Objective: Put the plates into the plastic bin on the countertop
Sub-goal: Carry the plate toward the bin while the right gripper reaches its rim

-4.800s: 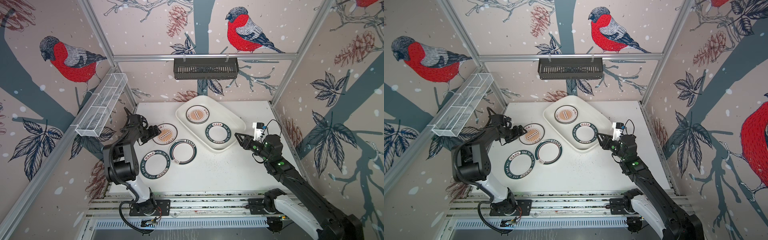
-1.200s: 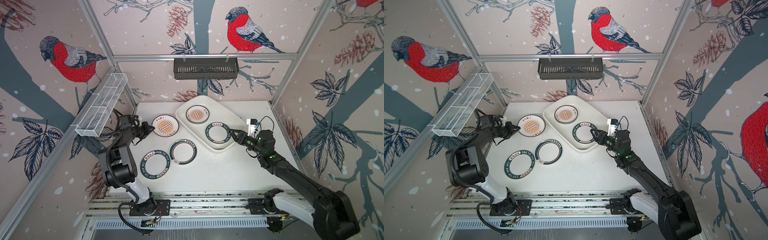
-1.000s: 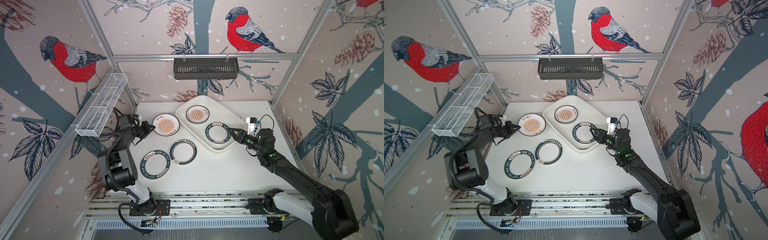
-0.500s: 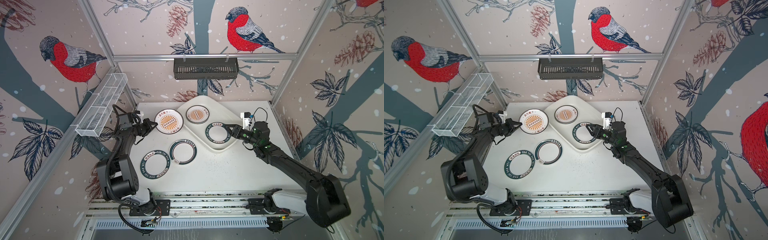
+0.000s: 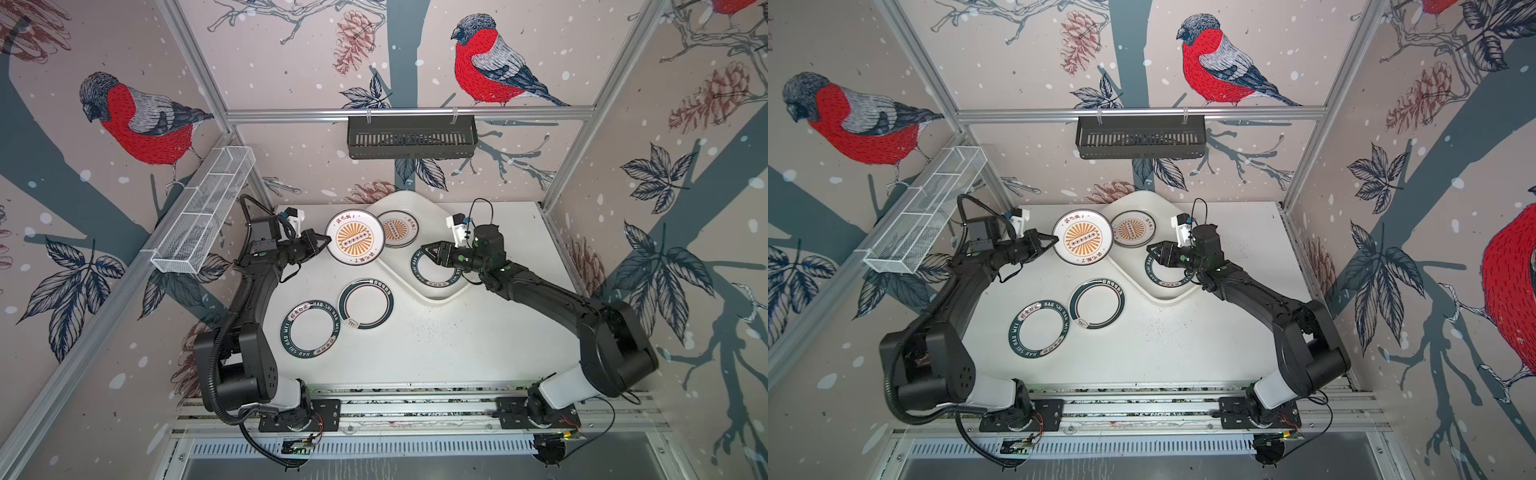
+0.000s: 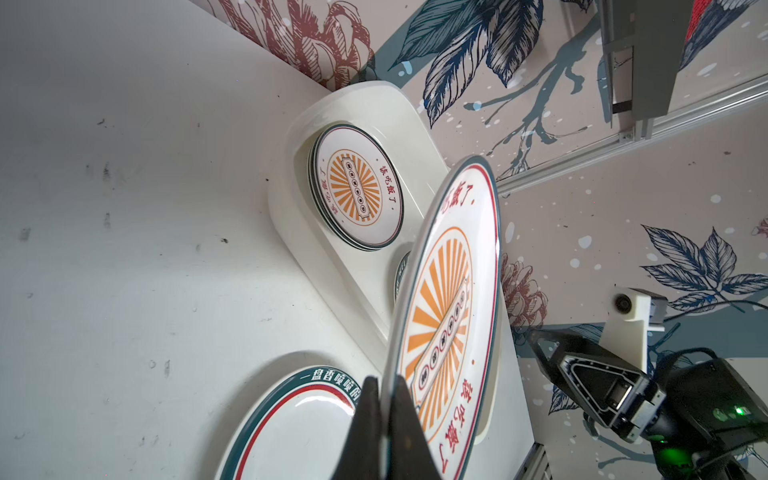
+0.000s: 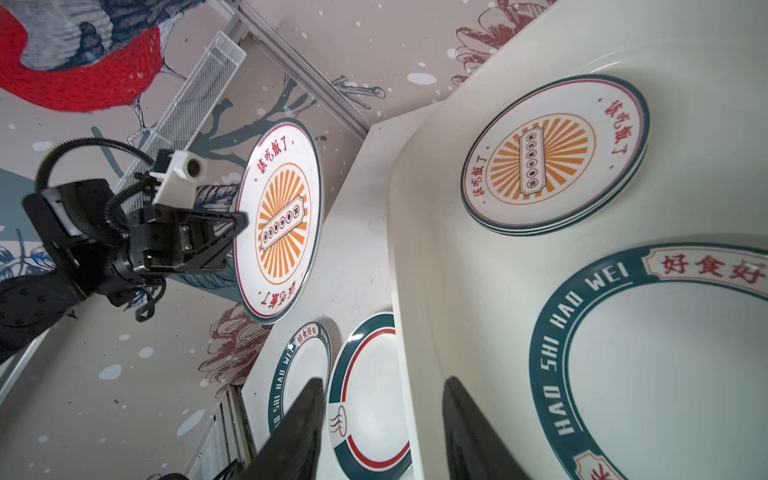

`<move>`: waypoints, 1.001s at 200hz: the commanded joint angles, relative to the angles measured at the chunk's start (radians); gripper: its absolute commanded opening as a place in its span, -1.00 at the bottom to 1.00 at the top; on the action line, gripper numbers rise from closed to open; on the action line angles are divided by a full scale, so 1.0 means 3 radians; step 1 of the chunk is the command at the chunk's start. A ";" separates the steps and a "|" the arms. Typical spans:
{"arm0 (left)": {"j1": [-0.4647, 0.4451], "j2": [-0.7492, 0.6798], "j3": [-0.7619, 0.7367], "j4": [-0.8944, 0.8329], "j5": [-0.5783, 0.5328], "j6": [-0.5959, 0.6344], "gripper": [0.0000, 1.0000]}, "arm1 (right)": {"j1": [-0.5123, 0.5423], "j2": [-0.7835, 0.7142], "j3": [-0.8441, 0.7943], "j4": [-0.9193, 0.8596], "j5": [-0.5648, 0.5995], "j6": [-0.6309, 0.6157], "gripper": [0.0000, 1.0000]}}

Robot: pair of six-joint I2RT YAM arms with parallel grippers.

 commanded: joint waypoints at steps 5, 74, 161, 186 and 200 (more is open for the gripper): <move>-0.0104 -0.0025 0.0071 0.0105 0.0079 0.0105 -1.00 | 0.0077 0.0172 0.0146 0.0160 0.0036 -0.0047 -0.02; -0.0340 0.0151 0.0199 0.0116 0.0282 0.0169 -1.00 | 0.0223 0.0479 0.0464 0.0232 0.0031 0.0001 -0.01; -0.0461 0.0215 0.0230 0.0144 0.0423 0.0204 -1.00 | 0.0242 0.0634 0.0600 0.0205 -0.0004 0.0006 -0.16; -0.0491 0.0211 0.0224 0.0157 0.0462 0.0222 -1.00 | 0.0238 0.0655 0.0555 0.0331 -0.0075 0.0084 -0.34; -0.0513 0.0204 0.0221 0.0151 0.0454 0.0239 -1.00 | 0.0230 0.0653 0.0511 0.0439 -0.0126 0.0149 -0.44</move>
